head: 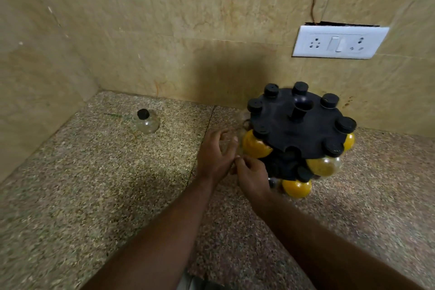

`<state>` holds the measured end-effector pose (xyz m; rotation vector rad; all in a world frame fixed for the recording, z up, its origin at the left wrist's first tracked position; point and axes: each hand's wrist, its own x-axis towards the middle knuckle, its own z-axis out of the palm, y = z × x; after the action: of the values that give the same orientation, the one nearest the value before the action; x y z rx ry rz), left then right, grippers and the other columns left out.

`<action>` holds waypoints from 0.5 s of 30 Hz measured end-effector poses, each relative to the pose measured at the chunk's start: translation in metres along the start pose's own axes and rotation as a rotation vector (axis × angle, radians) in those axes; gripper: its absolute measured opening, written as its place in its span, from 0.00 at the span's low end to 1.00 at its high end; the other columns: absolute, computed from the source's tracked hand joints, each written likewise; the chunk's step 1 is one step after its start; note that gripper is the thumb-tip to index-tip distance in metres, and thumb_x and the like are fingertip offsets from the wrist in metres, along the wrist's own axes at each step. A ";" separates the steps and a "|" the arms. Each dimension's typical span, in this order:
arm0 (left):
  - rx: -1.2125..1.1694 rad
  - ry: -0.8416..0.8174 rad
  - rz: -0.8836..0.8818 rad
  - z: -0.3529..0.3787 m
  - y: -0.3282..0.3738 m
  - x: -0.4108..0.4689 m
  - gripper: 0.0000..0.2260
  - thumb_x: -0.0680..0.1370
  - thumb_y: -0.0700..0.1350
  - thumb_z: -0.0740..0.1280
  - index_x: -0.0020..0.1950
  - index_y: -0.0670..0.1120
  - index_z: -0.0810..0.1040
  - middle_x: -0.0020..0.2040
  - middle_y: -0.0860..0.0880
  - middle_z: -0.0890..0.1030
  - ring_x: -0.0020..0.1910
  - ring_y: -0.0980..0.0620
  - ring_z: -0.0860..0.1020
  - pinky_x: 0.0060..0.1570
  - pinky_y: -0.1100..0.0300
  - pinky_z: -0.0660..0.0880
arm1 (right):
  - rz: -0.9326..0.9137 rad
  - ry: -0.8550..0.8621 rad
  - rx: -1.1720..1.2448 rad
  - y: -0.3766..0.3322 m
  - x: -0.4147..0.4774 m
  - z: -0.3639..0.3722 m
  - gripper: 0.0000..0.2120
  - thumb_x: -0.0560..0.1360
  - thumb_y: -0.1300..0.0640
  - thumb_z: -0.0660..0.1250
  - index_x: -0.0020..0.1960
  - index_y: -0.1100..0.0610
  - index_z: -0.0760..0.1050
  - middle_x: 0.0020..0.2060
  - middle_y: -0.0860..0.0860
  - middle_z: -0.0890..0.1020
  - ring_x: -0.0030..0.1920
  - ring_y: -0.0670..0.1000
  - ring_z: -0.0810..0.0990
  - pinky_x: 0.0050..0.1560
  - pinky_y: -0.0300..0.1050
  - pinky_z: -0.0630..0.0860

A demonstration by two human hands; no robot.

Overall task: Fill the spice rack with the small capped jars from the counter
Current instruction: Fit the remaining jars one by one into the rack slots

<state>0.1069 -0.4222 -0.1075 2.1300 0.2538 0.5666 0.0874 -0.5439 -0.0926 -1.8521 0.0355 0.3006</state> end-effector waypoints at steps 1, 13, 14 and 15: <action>0.009 0.009 -0.026 -0.005 -0.010 0.002 0.19 0.78 0.58 0.65 0.65 0.51 0.76 0.57 0.53 0.75 0.53 0.55 0.77 0.49 0.51 0.79 | 0.001 -0.025 -0.039 -0.001 0.006 0.008 0.14 0.82 0.51 0.62 0.44 0.56 0.79 0.40 0.55 0.83 0.37 0.52 0.79 0.38 0.51 0.75; 0.102 0.085 -0.449 -0.091 -0.152 0.057 0.27 0.78 0.56 0.67 0.73 0.45 0.69 0.67 0.44 0.74 0.64 0.44 0.75 0.63 0.51 0.74 | -0.120 -0.225 -0.518 -0.013 0.094 0.135 0.18 0.80 0.48 0.64 0.68 0.52 0.72 0.50 0.51 0.82 0.50 0.54 0.82 0.50 0.47 0.76; 0.093 0.109 -0.464 -0.099 -0.164 0.063 0.27 0.78 0.55 0.68 0.73 0.45 0.69 0.68 0.43 0.74 0.65 0.44 0.74 0.65 0.52 0.72 | -0.132 -0.250 -0.567 -0.013 0.101 0.147 0.20 0.80 0.47 0.64 0.70 0.52 0.71 0.54 0.53 0.82 0.55 0.56 0.81 0.53 0.47 0.75; 0.103 0.132 -0.467 -0.105 -0.173 0.068 0.28 0.78 0.54 0.69 0.73 0.44 0.69 0.68 0.42 0.73 0.67 0.43 0.73 0.65 0.56 0.69 | -0.134 -0.274 -0.616 -0.013 0.106 0.156 0.22 0.80 0.46 0.64 0.71 0.52 0.69 0.58 0.55 0.80 0.58 0.57 0.80 0.55 0.47 0.74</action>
<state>0.1201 -0.2205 -0.1756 2.0354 0.8435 0.4229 0.1633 -0.3789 -0.1457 -2.3881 -0.4091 0.5090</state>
